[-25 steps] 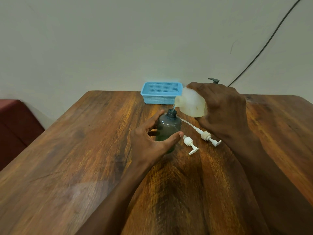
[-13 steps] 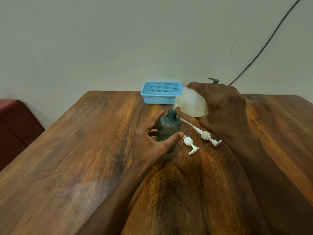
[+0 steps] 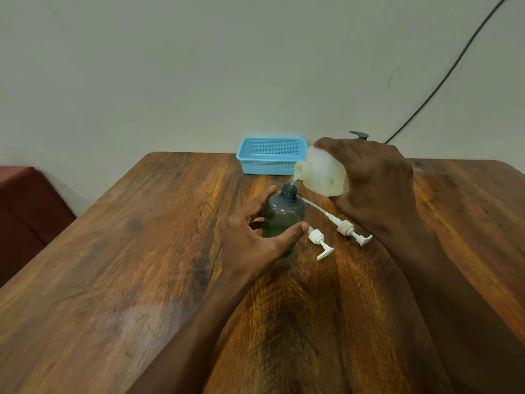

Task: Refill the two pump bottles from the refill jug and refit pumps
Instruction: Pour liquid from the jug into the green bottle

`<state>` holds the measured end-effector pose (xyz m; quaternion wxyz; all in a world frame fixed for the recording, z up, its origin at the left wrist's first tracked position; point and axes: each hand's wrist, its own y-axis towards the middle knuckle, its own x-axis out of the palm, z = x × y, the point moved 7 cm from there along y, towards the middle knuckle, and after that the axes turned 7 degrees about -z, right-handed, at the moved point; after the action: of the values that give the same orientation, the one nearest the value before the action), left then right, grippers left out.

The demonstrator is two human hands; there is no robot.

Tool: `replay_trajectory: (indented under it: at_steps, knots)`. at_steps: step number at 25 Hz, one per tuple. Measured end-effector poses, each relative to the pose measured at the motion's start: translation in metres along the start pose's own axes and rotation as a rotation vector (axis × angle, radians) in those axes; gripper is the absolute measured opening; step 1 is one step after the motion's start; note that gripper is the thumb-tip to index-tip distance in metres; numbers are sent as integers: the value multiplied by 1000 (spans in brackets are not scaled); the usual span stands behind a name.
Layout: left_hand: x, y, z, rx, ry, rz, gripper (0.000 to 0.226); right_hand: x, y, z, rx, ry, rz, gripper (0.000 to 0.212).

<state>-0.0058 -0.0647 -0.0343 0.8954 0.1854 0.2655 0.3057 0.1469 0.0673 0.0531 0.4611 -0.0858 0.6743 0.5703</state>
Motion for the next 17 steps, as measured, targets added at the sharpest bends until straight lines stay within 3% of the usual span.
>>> replay_trajectory:
  at_steps: [17]
  knots:
    - [0, -1, 2, -13, 13, 1, 87, -5, 0, 0, 9, -18, 15, 75]
